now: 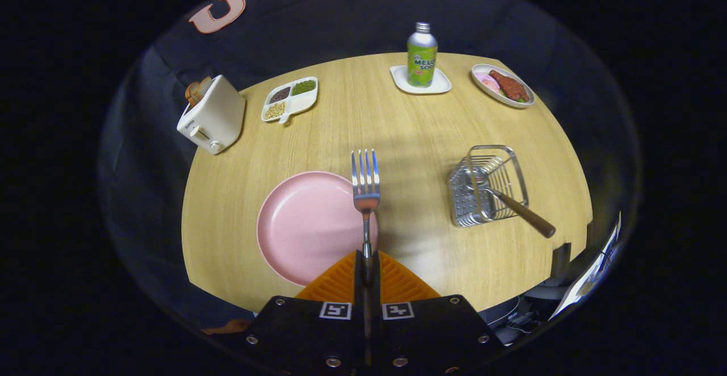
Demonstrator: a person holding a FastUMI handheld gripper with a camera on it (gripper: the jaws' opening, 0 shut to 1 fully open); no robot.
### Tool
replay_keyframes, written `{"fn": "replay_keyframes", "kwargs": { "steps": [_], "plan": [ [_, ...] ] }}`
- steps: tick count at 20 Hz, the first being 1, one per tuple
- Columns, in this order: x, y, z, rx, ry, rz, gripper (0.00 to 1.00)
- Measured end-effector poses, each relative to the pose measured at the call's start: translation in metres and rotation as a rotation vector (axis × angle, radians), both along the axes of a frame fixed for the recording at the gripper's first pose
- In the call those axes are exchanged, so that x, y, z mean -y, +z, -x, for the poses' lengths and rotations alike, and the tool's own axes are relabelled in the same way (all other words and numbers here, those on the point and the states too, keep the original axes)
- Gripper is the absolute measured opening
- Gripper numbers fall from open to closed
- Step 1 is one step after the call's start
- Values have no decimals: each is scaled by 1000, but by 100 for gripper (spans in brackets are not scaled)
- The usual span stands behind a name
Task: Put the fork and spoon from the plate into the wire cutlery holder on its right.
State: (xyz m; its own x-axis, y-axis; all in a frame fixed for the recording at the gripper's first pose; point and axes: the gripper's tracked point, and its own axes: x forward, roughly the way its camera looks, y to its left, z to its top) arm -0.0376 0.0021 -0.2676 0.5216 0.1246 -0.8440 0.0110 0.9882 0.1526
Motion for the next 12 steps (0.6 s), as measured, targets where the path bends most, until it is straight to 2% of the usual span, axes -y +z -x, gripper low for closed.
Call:
{"fn": "replay_keyframes", "kwargs": {
  "steps": [7,12],
  "plan": [
    [84,-5,1,-42,-84,24,5],
    [107,-17,-5,-85,-66,34,5]
  ]
}}
